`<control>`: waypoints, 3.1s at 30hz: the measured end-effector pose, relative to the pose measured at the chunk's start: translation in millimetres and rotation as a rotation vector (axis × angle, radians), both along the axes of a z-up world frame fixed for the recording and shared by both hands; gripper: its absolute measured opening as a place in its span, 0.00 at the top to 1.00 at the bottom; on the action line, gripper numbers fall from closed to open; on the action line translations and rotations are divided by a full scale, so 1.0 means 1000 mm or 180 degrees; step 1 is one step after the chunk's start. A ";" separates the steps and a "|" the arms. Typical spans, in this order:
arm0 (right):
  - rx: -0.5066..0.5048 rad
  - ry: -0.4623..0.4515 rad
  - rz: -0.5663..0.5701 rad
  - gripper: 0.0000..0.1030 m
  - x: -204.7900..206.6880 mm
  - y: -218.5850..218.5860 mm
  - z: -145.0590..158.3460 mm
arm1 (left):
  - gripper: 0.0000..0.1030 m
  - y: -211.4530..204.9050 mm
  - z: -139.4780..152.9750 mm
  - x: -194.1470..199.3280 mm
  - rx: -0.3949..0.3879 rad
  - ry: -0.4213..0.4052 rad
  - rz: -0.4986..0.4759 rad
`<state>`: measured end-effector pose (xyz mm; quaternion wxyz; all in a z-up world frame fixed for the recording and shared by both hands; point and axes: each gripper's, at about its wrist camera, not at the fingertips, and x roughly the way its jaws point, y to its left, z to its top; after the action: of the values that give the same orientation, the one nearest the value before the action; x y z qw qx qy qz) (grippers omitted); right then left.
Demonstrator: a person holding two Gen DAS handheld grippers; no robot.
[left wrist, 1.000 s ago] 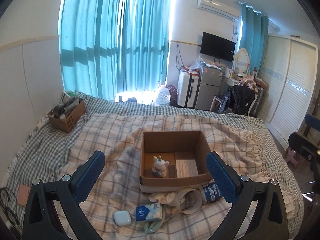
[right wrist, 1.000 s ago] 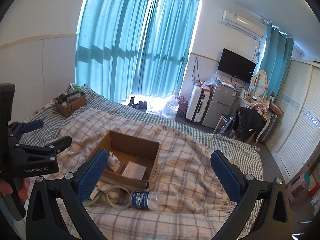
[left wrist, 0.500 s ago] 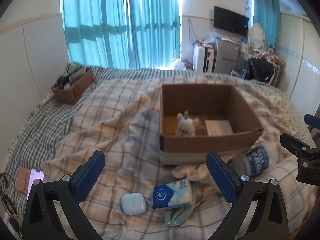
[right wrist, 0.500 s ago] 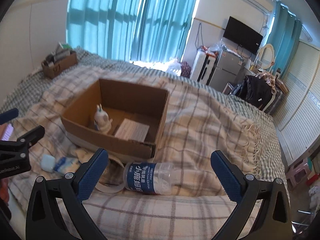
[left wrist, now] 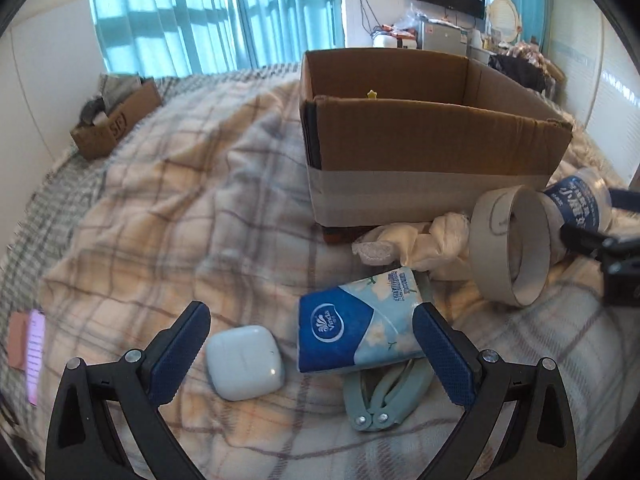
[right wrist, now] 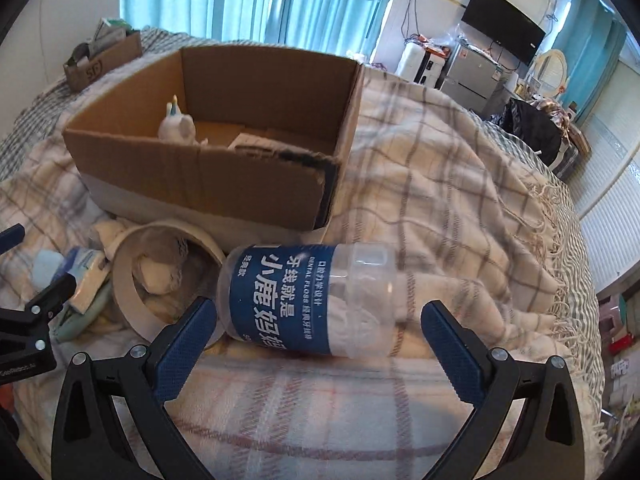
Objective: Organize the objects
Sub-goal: 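Move the left gripper to the tissue pack and right gripper to the floss jar, then grasp the blue tissue pack with the left gripper while the right gripper grasps the floss jar, then carry tissue pack and floss jar into the cardboard box and open both grippers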
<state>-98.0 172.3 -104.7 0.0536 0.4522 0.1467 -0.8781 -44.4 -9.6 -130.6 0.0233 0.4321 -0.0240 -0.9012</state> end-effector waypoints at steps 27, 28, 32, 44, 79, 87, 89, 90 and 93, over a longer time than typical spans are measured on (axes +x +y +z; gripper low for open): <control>-0.0239 0.0136 0.0038 0.11 0.011 -0.001 -0.001 | 0.15 -0.011 -0.027 -0.012 0.0759 -0.0414 -0.0242; -0.0243 0.0141 0.0042 0.11 0.011 -0.001 -0.001 | 0.19 -0.014 -0.029 -0.014 0.0840 -0.0452 -0.0223; -0.0276 0.0154 0.0051 0.11 0.016 0.000 0.002 | 0.25 -0.025 -0.031 -0.015 0.1058 -0.0529 -0.0167; -0.0342 0.0384 0.0186 0.11 0.034 -0.010 0.052 | 0.26 -0.024 0.030 0.002 0.0816 -0.0248 -0.0199; -0.0616 0.1113 0.0452 0.11 -0.068 -0.028 0.196 | 0.26 0.007 0.164 -0.129 0.0448 0.0508 -0.0438; -0.0735 0.0866 0.0430 0.12 -0.107 -0.026 0.144 | 0.26 0.012 0.116 -0.161 0.0411 0.0337 -0.0454; -0.0767 0.0816 0.0413 0.12 -0.112 -0.025 0.134 | 0.26 0.014 0.108 -0.165 0.0427 0.0311 -0.0463; -0.0790 0.0793 0.0394 0.12 -0.115 -0.025 0.129 | 0.26 0.014 0.104 -0.166 0.0434 0.0315 -0.0463; -0.0844 0.0720 0.0369 0.12 -0.120 -0.025 0.115 | 0.26 0.017 0.094 -0.169 0.0448 0.0260 -0.0464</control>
<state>-218.3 147.2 10.1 0.1463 0.3303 0.0605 -0.9305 -213.5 7.5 -36.7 -0.0718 0.3927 0.0089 -0.9168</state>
